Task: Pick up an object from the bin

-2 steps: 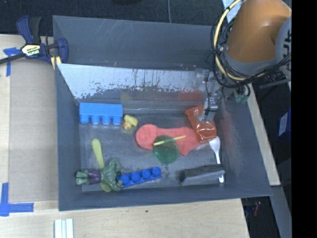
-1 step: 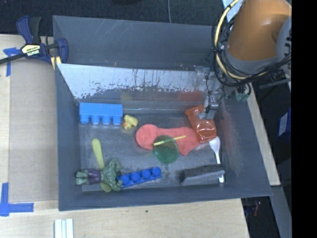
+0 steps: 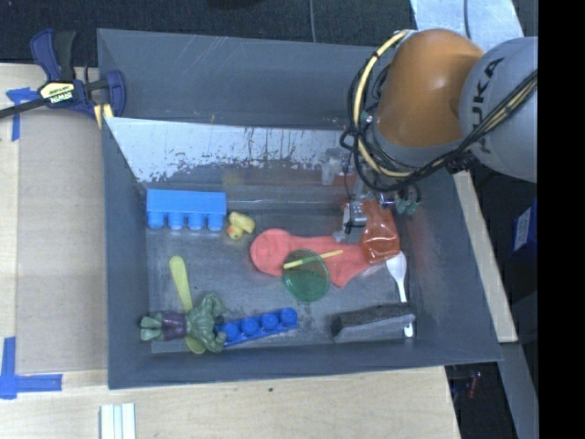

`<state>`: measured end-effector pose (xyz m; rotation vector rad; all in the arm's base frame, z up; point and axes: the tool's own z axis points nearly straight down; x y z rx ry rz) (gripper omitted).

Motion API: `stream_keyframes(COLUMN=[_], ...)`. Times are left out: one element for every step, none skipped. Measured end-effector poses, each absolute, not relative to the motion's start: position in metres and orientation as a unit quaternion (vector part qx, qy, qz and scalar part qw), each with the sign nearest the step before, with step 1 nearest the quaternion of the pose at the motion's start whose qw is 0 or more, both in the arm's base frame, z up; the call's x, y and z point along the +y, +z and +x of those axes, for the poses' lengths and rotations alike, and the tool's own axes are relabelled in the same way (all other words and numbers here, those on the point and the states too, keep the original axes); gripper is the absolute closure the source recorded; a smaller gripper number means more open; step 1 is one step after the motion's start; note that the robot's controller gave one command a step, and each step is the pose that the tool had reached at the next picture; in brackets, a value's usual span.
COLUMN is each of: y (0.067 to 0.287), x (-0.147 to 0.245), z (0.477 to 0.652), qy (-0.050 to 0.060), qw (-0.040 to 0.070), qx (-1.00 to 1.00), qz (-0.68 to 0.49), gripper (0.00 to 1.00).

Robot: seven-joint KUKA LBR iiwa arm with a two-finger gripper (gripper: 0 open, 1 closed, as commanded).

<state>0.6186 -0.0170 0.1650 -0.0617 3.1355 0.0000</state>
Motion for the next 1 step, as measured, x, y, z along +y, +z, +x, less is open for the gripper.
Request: stream_keyframes(y=[0.1836], x=[0.0357], z=[0.6242], qy=[-0.001], qw=[0.008], qx=[0.999], qz=[-0.04], gripper=[0.0])
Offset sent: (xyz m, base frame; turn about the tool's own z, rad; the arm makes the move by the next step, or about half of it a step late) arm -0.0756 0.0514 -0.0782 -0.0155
